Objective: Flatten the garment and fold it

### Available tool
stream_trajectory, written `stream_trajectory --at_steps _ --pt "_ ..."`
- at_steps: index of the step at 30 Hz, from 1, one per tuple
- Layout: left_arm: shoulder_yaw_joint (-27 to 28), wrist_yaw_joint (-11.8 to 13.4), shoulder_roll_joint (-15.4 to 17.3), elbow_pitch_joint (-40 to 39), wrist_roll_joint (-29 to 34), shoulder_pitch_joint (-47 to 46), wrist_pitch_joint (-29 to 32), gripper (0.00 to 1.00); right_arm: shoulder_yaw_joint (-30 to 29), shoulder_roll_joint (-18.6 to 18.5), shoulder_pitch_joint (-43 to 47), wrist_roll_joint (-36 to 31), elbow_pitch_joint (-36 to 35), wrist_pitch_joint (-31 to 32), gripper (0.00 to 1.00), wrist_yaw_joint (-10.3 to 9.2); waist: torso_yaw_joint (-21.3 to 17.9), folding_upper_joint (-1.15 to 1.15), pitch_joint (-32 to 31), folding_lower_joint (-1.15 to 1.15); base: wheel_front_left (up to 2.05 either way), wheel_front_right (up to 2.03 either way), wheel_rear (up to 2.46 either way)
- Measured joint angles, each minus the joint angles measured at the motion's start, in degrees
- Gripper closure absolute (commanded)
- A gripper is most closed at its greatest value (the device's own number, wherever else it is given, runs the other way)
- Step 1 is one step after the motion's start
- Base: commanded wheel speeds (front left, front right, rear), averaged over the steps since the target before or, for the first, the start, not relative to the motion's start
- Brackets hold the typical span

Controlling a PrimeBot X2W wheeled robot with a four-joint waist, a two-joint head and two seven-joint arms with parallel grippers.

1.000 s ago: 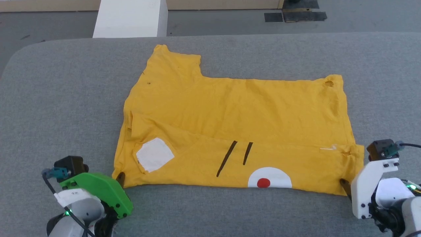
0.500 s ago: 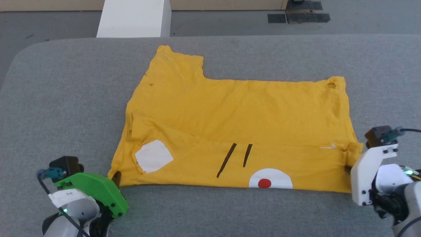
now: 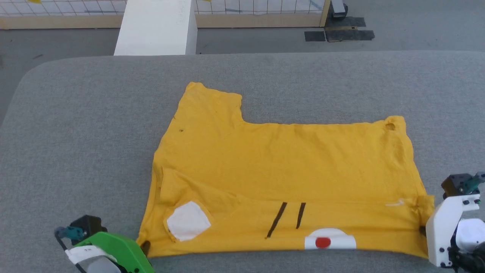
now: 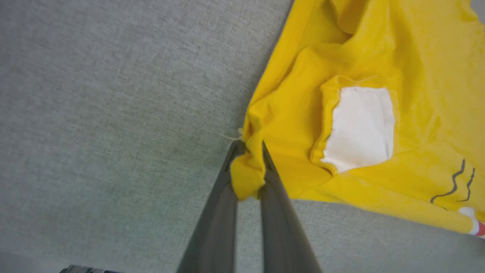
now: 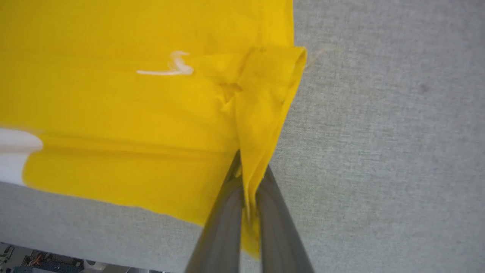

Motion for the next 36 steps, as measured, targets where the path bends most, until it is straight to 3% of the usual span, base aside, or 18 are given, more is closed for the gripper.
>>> stream_trajectory --at_steps 1,2,3,4,9,13,17,22,28,36 --pt "-0.2 0.0 -0.2 0.8 -0.2 0.0 0.2 1.0 0.0 0.1 0.3 -0.2 0.4 0.0 1.0 0.0 0.1 0.0 0.0 0.0 0.0 0.0 0.0" --pt "-0.2 0.0 -0.4 1.2 -0.3 0.0 0.2 0.93 0.0 0.3 0.4 -0.3 0.6 -0.1 1.0 0.0 0.2 0.0 0.0 0.0 0.0 0.0 0.0" --pt "-0.2 -0.1 -0.5 1.6 -0.4 0.0 0.2 0.31 -0.1 0.6 0.4 -0.4 0.7 -0.2 0.73 0.0 0.2 0.0 -0.1 0.0 0.0 0.0 0.0" --pt "-0.2 -0.1 -0.5 1.8 -0.4 -0.1 0.2 0.0 -0.1 0.8 0.4 -0.6 0.7 -0.7 0.0 0.0 0.2 0.0 -0.2 0.0 0.0 0.0 0.0" --pt "0.6 -0.5 1.4 -0.4 0.4 -2.3 -0.1 0.0 -1.4 1.0 -0.2 -0.3 -0.9 -2.1 0.0 -0.01 0.0 0.0 -1.0 0.0 0.0 0.0 0.0" --pt "1.8 -1.3 4.2 -4.2 3.3 -9.7 -0.9 0.0 -3.4 0.4 -4.5 -0.1 -4.0 -4.0 0.0 -0.01 -0.5 0.0 -1.3 0.0 0.0 0.0 0.0" --pt "0.7 -4.9 7.0 -4.1 8.0 -19.5 -3.5 0.0 -6.0 0.9 -11.0 -1.4 -5.1 -8.7 0.0 -0.03 -0.9 0.0 -0.5 0.0 0.0 0.0 0.0" --pt "-2.8 -11.5 7.2 3.2 11.5 -30.8 -6.7 0.0 -5.4 2.5 -17.7 -2.9 -2.9 -11.6 0.0 -0.03 -1.7 0.0 1.7 0.0 0.0 0.0 0.0" --pt "-6.0 -16.8 6.1 13.3 11.3 -42.1 -3.2 0.0 -3.5 2.6 -23.7 -4.0 0.0 -13.4 0.0 -0.03 -2.8 0.0 5.9 0.0 0.0 0.0 0.0" --pt "-7.8 -17.9 4.0 23.4 11.1 -55.2 4.7 0.0 -0.7 2.7 -28.6 -4.0 1.5 -15.1 0.0 -0.03 -4.3 0.0 13.3 0.01 0.0 0.0 0.0"
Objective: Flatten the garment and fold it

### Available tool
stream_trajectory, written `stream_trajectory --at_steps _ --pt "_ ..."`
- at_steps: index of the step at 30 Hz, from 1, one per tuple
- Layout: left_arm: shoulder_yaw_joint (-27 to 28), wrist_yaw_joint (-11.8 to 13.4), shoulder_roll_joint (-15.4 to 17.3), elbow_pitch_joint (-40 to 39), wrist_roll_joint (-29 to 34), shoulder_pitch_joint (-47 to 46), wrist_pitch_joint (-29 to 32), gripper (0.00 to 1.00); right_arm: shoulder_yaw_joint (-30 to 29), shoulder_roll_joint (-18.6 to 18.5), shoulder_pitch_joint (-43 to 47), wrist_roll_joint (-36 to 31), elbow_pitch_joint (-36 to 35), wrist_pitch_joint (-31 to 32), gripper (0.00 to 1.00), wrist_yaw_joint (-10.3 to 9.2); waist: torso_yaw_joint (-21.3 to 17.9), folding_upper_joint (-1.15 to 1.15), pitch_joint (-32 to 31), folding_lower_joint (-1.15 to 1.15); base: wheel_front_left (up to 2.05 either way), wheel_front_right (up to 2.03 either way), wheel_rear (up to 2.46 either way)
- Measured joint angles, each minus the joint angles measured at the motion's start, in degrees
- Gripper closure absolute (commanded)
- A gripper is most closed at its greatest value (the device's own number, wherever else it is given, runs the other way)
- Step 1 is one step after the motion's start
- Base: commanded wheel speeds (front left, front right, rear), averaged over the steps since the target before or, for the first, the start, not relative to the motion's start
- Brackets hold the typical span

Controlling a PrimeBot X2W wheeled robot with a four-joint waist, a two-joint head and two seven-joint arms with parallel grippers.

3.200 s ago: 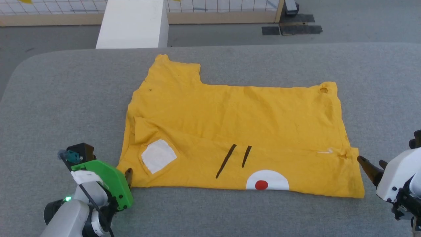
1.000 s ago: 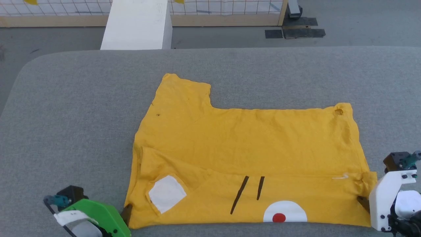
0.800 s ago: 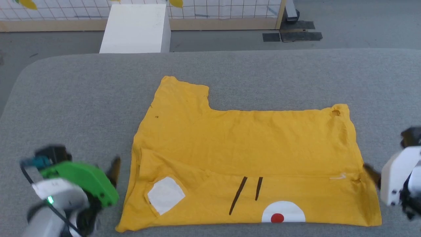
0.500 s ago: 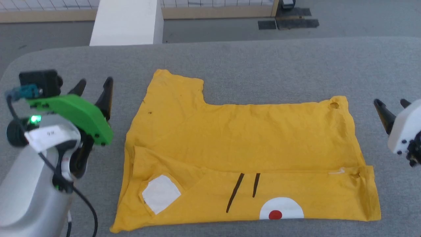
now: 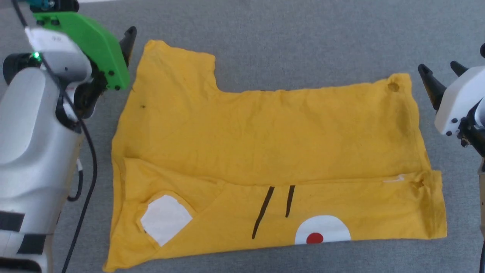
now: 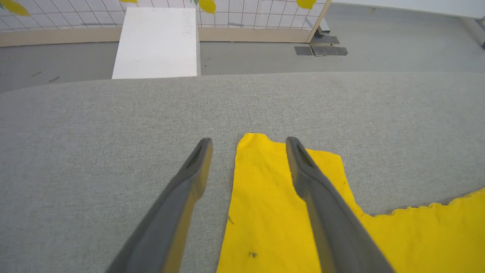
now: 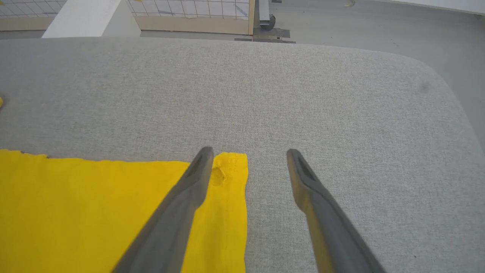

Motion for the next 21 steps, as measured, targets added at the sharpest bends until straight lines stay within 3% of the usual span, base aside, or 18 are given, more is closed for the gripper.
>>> stream_trajectory --at_steps 6,14,15,16,21 --pt "-1.0 1.5 -2.7 4.6 -1.5 -4.2 6.7 0.0 0.6 -0.7 -0.5 0.3 0.3 -0.7 0.0 0.0 -1.3 0.0 5.0 0.0 0.0 0.0 0.0" --pt "-4.1 4.6 -0.4 7.1 0.1 -6.5 15.4 0.0 1.3 -0.8 -0.6 0.9 -0.9 -1.1 0.0 0.0 -3.1 0.0 9.4 0.0 0.0 0.0 0.0" --pt "-3.9 4.8 -0.4 6.8 -0.2 -6.5 15.8 0.35 1.4 -0.8 -0.6 0.9 -0.9 -1.1 0.0 0.0 -3.1 0.0 9.5 0.0 0.0 0.0 0.0" --pt "-3.5 4.8 -0.4 6.4 -0.7 -6.5 15.8 1.0 1.4 -0.8 -0.6 0.9 -1.0 -1.1 0.0 0.0 -3.1 0.0 9.7 0.0 0.0 0.0 0.0" --pt "-1.5 4.5 -1.0 4.9 -2.4 -5.4 12.6 1.0 1.6 -1.2 -0.6 1.0 -1.2 -1.1 0.0 0.0 -2.5 0.0 9.4 0.0 0.0 0.0 0.0"
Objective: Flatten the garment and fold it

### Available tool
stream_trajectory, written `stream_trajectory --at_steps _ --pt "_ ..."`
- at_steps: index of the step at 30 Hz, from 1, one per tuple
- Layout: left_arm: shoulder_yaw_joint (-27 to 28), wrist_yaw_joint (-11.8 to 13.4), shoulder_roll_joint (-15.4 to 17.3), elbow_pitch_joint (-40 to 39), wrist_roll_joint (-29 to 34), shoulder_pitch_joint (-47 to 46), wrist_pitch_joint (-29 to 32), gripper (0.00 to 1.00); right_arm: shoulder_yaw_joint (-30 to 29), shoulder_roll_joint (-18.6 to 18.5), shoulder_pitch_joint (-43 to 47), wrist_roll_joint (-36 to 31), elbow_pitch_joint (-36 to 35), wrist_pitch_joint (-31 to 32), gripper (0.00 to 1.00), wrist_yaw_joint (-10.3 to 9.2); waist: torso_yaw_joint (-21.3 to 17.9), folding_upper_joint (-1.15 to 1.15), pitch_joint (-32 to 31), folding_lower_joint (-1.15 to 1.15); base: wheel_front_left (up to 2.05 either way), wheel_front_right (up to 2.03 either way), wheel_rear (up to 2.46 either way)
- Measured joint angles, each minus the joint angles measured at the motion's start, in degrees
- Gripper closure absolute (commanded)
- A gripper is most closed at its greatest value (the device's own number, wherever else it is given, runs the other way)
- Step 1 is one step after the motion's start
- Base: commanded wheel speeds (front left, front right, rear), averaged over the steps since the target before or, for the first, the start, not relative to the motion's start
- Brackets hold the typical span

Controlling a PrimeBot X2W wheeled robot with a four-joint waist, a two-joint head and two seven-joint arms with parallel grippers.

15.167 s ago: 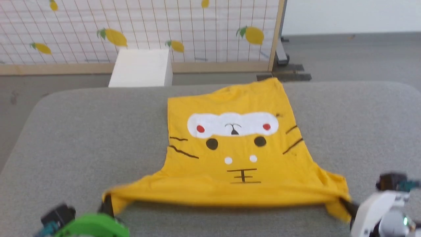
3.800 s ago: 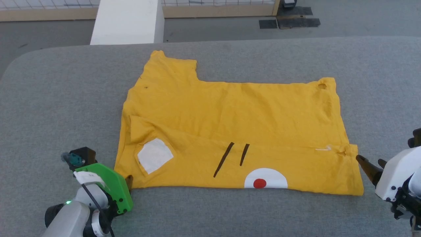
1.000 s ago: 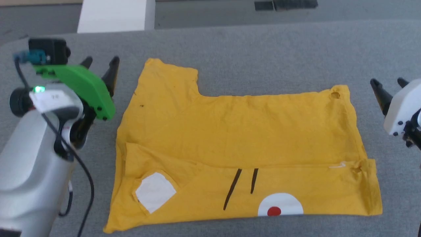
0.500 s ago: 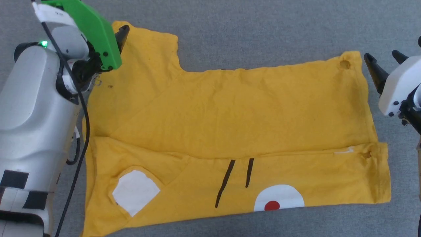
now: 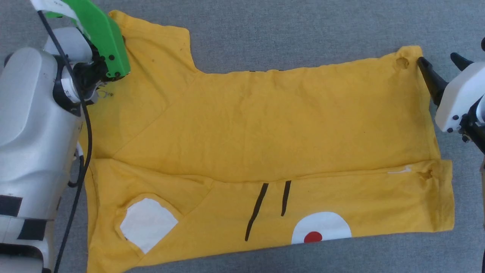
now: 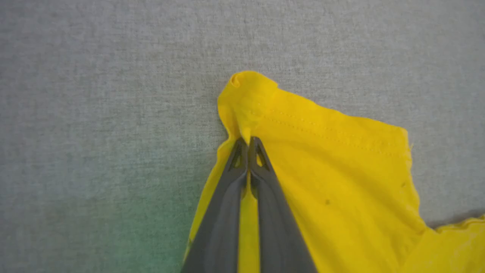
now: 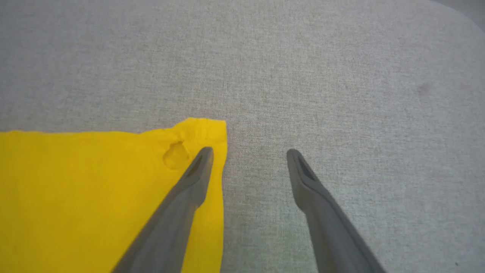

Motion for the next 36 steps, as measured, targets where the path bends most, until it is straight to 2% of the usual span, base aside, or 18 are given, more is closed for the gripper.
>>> stream_trajectory --at_steps 8,17,23,24,25,26,28,36 --pt "4.5 -2.1 -2.3 -4.0 -3.8 2.0 -8.8 1.0 2.2 -2.4 -0.3 -0.2 -0.1 2.6 0.0 0.0 1.3 0.0 -2.3 -0.01 0.0 0.0 0.0" --pt "4.5 -2.4 -2.5 -8.9 -4.9 5.7 -10.0 1.0 9.2 -6.8 -4.9 -2.1 4.9 11.0 0.0 0.0 4.1 0.0 -2.8 -0.01 0.0 0.0 0.0" --pt "4.5 -2.4 -2.7 -10.5 -5.3 6.4 -10.0 1.0 12.3 -8.6 -7.0 -2.2 7.3 13.6 0.0 0.0 5.1 0.0 -2.3 -0.01 0.0 0.0 0.0" --pt "4.6 -2.4 -2.8 -10.7 -5.5 6.6 -10.2 1.0 12.5 -8.8 -7.3 -1.9 7.8 14.2 0.25 0.0 5.3 0.0 -2.3 -0.01 0.0 0.0 0.0" --pt "4.7 -2.4 -2.8 -10.8 -5.5 6.8 -10.4 1.0 12.8 -8.8 -7.4 -1.7 8.0 14.4 0.86 0.0 5.3 0.0 -2.4 -0.01 0.0 0.0 0.0" --pt "4.6 -2.4 -2.8 -10.9 -5.5 6.9 -10.5 1.0 13.0 -8.9 -7.5 -1.5 8.2 14.4 1.0 0.0 5.3 0.0 -2.5 -0.01 0.0 0.0 0.0" --pt "4.8 -2.4 -3.0 -11.2 -5.8 7.4 -10.9 1.0 13.1 -9.0 -7.5 -1.1 8.7 14.4 1.0 0.0 5.4 0.0 -2.9 -0.01 0.0 0.0 0.0" --pt "8.7 -3.6 -3.4 -16.6 -9.6 14.4 -15.4 1.0 9.3 -7.0 -4.5 0.8 9.1 7.7 1.0 0.0 5.2 0.0 -8.0 -0.02 0.0 0.0 0.0"
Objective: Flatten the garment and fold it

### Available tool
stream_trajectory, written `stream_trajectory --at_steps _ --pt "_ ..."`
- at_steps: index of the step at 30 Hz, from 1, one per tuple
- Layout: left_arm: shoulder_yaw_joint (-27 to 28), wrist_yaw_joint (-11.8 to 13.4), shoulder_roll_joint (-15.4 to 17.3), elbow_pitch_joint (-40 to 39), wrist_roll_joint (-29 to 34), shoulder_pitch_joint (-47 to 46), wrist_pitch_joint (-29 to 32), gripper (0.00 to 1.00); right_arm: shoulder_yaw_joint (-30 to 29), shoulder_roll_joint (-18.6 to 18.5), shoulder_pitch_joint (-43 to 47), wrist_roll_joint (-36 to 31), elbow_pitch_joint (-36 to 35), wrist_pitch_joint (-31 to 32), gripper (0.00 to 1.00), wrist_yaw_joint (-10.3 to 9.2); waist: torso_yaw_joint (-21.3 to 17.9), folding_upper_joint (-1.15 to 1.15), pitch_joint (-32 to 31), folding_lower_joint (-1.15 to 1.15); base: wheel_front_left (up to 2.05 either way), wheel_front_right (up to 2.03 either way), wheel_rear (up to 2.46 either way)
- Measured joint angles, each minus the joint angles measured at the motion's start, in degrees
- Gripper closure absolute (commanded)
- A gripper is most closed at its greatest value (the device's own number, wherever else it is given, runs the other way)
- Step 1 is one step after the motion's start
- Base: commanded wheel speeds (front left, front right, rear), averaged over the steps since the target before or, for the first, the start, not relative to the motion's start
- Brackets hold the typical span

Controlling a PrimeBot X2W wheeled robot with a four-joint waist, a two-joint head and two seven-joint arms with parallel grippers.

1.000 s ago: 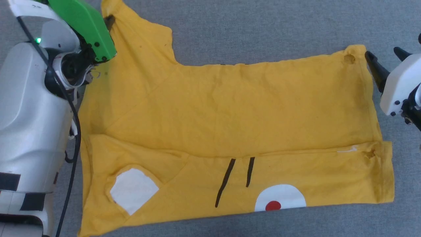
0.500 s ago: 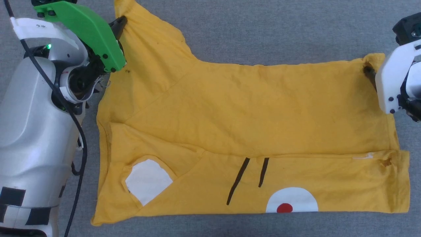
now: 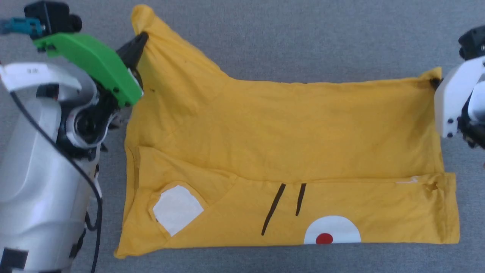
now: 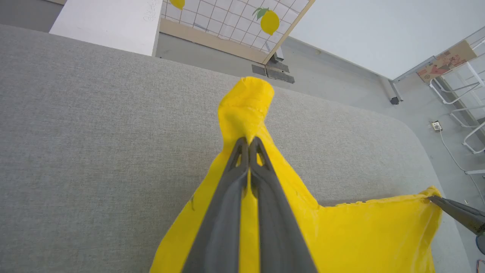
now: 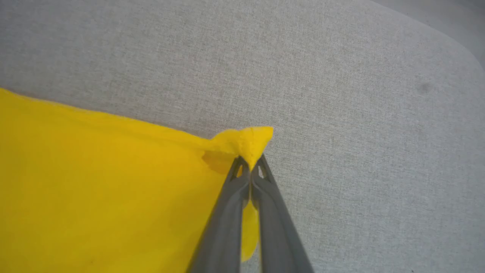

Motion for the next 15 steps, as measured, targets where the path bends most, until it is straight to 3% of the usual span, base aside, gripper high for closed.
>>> stream_trajectory --at_steps 6,15 --pt "2.7 1.0 0.7 -6.5 -2.7 11.0 -1.7 1.0 -1.8 0.0 7.3 1.0 -0.9 -2.1 1.0 0.0 -0.1 0.0 -5.0 0.0 0.0 0.0 0.0" --pt "5.6 2.9 -0.8 -13.7 -7.1 29.6 -4.6 1.0 -5.1 1.4 18.2 0.3 -2.3 -4.8 1.0 0.0 0.3 0.0 -12.1 0.0 0.0 0.0 0.0"
